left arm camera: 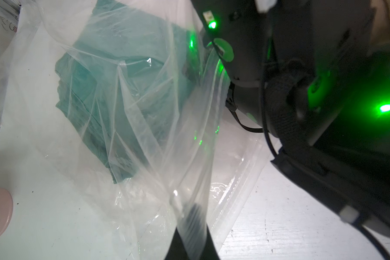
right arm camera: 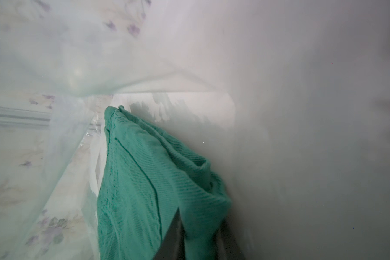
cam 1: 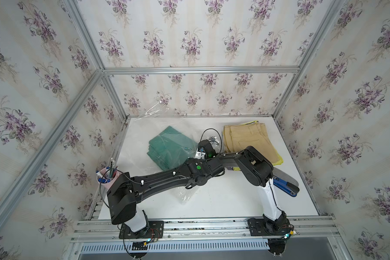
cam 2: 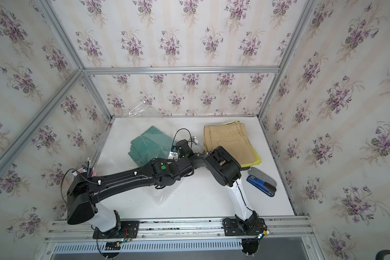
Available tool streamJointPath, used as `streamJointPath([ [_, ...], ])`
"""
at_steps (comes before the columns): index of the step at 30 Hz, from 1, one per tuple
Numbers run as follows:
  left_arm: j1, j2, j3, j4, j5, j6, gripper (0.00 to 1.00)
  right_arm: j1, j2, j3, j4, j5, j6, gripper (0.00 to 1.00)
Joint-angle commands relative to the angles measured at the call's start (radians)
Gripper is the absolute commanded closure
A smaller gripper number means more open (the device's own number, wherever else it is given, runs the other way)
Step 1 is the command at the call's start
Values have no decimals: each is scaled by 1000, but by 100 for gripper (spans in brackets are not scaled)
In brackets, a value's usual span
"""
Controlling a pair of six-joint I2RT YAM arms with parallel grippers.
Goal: Take the trousers out of the vacuum bag
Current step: Take out the trousers from the vacuum bag.
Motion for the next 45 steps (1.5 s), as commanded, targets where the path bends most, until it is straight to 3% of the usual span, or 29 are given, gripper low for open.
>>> streamJointPath([
  [1,8,-16,-9,7,24,18,100,-1,-34,-50,94,-44,-32,91],
  [6,41,-31,-36,29,48,38,100,7,-132,-116,124,-99,-96,100],
  [19,107,-82,-70,87,123,105,100,16,-471,-528,337,-168,-67,100],
  [30,119,-89,-73,62,112,91,100,53,-764,-767,160,-72,-84,100],
  [34,118,-117,-93,109,169,107,100,56,-789,-842,151,-43,-53,91],
  [41,119,-173,-124,143,219,112,100,56,-788,-913,168,-1,-26,51],
  [45,116,-185,-136,159,243,117,100,51,-760,-906,181,6,-38,38],
])
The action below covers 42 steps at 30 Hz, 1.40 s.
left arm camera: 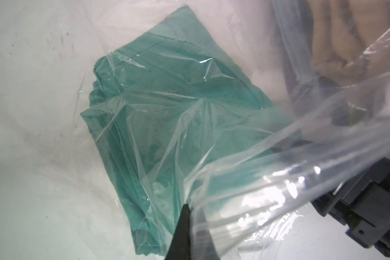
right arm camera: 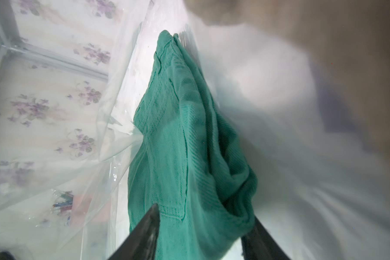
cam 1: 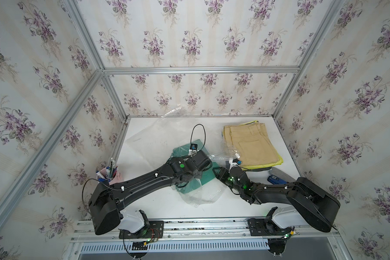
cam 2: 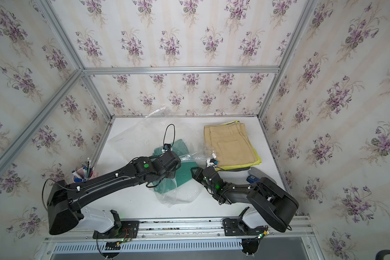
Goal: Take the trousers out of the vacuum bag
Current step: Take out the trousers from the vacuum bag, then adjust the vacuum bag at the center of the board.
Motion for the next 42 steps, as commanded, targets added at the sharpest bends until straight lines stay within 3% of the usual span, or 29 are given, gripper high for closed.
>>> streamJointPath([
  [1,-1,-6,-9,21,13,5,100,-8,28,9,4,56,17,36],
  [10,-11,-7,-21,30,20,3,100,-48,110,30,5,55,49,27],
  [18,-12,4,1,-20,-28,-34,100,-66,153,37,109,-4,-13,32],
  [25,-24,32,-2,-18,-60,38,100,-71,143,54,62,-13,-29,30],
  [28,-42,54,15,-41,-116,62,100,-71,142,64,44,-17,-69,42],
  [31,-54,78,36,-67,-147,92,100,-72,123,41,92,0,-133,46],
  [34,-62,94,53,-121,-222,26,100,-72,102,57,26,41,-153,52],
  [35,-64,90,52,-126,-236,5,100,-72,98,72,-17,48,-151,58],
  [37,-62,81,42,-118,-233,2,99,-73,98,97,-72,48,-159,79],
  [39,-62,71,39,-109,-208,14,88,-73,98,105,-80,31,-173,97],
  [40,-62,64,35,-94,-187,31,80,-73,96,106,-75,18,-181,100],
  [41,-62,57,31,-84,-170,41,67,-73,92,105,-68,9,-185,100],
  [42,-62,41,28,-71,-150,53,44,-73,85,106,-65,3,-191,100],
])
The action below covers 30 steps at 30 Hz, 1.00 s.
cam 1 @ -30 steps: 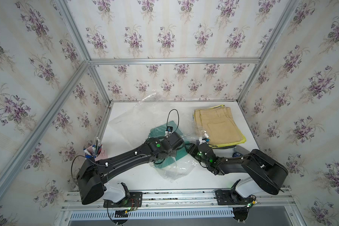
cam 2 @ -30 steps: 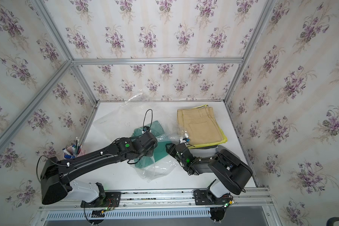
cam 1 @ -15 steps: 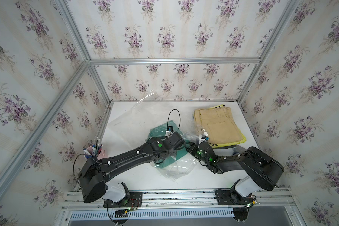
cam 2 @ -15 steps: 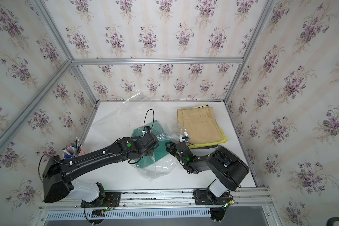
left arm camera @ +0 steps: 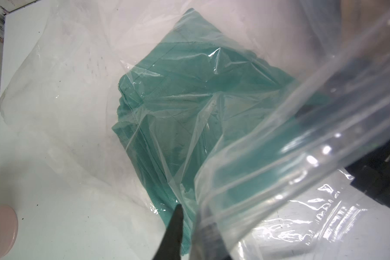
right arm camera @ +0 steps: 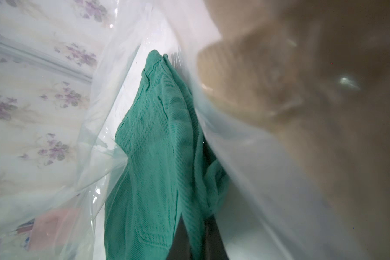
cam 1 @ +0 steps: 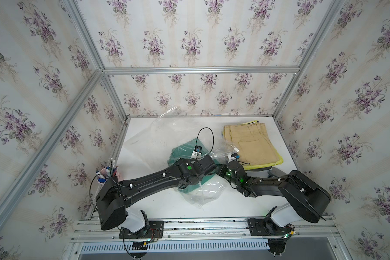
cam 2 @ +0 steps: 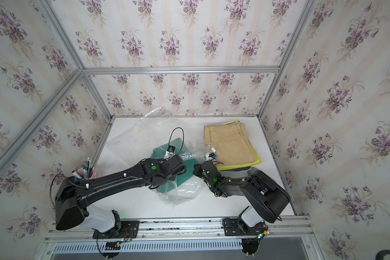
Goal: Take the trousers out of the vacuum bag
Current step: Adjust the vacuum bag at the center of the board.
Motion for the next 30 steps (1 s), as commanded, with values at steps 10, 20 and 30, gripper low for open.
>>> streamJointPath([
  [10,3,-284,-49,54,219,113,0,-2,-95,31,-78,-13,-68,100],
  [20,222,-394,-153,-168,266,-192,0,-1,-192,40,-149,-18,-86,100],
  [30,503,-420,-444,42,495,-197,0,-2,-224,35,-172,-18,-93,100],
])
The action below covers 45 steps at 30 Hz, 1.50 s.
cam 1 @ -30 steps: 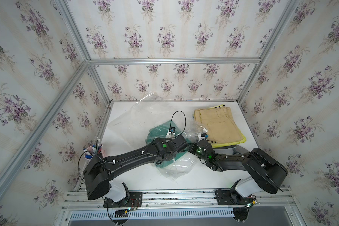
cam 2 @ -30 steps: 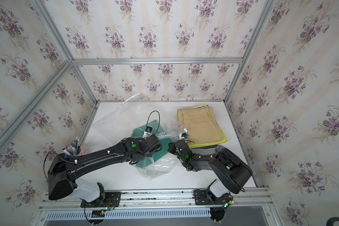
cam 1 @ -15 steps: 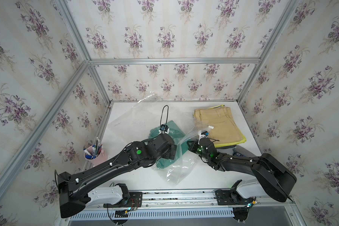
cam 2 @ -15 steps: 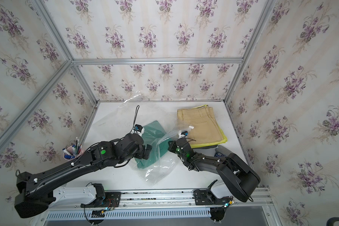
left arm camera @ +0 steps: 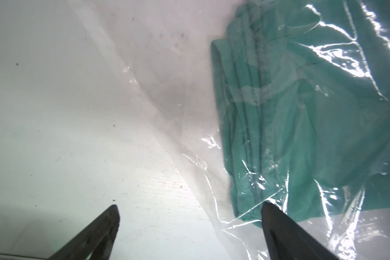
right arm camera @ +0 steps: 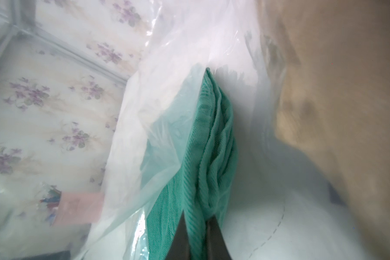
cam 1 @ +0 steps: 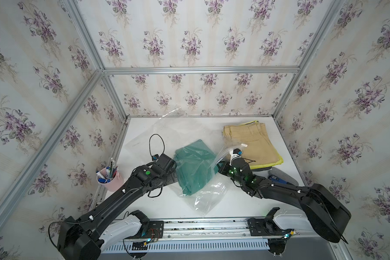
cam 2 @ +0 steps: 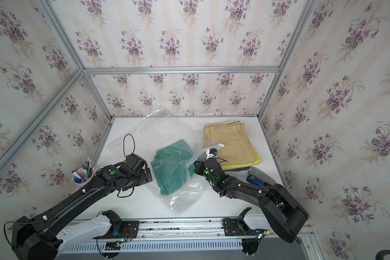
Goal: Take the trousers out of the vacuum bag
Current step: Adjust the vacuum bag at the center of the board.
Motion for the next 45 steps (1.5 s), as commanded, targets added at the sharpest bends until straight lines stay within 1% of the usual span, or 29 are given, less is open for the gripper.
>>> streamJointPath([
  [1,46,23,-47,104,101,-4,1,-1,-1,-1,21,6,-7,100],
  [3,62,42,-75,148,126,-3,2,-1,3,-2,28,5,-2,100],
  [5,70,57,-100,195,140,-2,10,-1,4,-3,30,4,-1,100],
  [10,91,81,-145,279,156,3,48,-1,-1,1,18,15,-2,100],
  [11,95,90,-148,283,161,5,50,-1,-1,1,16,17,-2,100],
  [18,106,146,-172,301,194,16,49,-1,0,5,11,18,-2,100],
  [20,109,157,-175,295,191,20,50,-1,-1,6,7,20,-2,100],
  [21,109,160,-176,297,191,22,53,-1,-2,6,7,22,-2,100],
  [26,126,186,-184,335,193,31,75,-1,-4,10,1,19,-2,100],
  [27,130,195,-184,344,198,34,78,0,-5,12,-1,18,-2,100],
  [34,144,236,-186,373,208,46,94,-1,-24,25,-26,13,-10,100],
  [38,156,241,-179,358,184,62,100,-1,-38,37,-32,-6,-16,100],
  [45,206,252,-172,361,166,100,100,-2,-77,40,-48,-72,-15,100],
])
